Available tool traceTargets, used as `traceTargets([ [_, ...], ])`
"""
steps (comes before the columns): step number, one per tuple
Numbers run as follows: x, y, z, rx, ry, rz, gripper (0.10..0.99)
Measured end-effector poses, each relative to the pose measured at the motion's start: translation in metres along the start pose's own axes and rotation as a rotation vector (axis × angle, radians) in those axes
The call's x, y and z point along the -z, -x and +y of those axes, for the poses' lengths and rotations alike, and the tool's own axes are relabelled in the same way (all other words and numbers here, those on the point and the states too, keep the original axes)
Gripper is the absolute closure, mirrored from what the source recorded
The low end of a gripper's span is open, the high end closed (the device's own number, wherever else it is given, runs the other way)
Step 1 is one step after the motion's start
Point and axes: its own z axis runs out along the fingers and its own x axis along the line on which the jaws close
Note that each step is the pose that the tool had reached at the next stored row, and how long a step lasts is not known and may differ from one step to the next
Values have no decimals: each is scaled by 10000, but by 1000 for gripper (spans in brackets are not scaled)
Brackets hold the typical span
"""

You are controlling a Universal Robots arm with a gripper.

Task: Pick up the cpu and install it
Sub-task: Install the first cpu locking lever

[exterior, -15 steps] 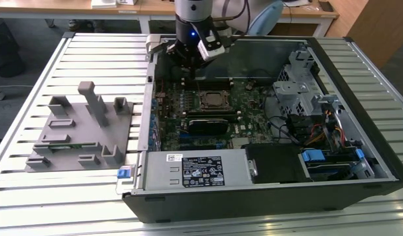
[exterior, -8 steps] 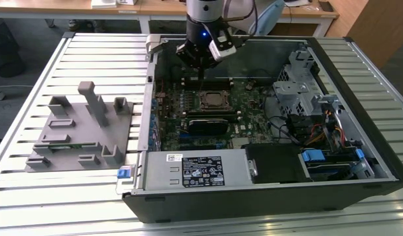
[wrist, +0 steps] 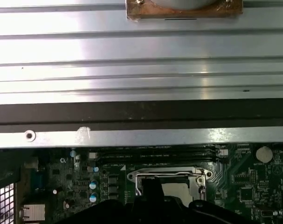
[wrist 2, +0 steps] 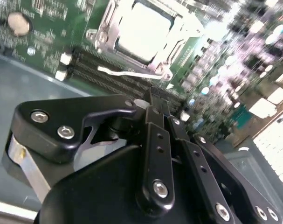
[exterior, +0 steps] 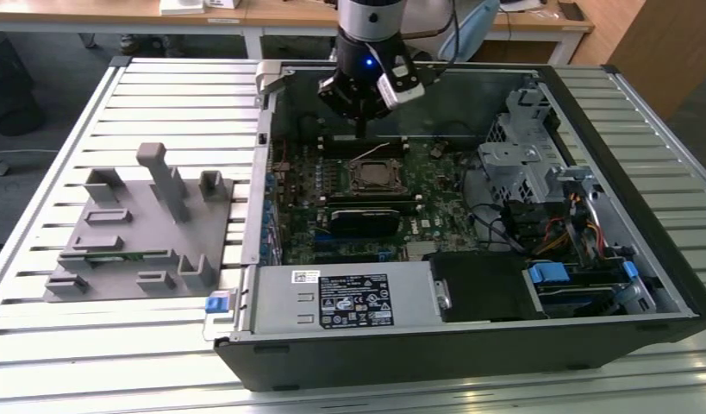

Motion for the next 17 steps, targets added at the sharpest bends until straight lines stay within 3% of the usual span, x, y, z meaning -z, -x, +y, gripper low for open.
traceTargets([
  [1, -1, 0, -13, -2, 148, 6, 980],
  [2, -2, 1, -29, 0, 173, 3, 980],
  [7, -30, 33, -33, 138, 147, 13, 980],
  [12, -66, 145, -30, 265, 149, 25, 980],
  [17, -105, 154, -32, 266, 146, 27, 980],
])
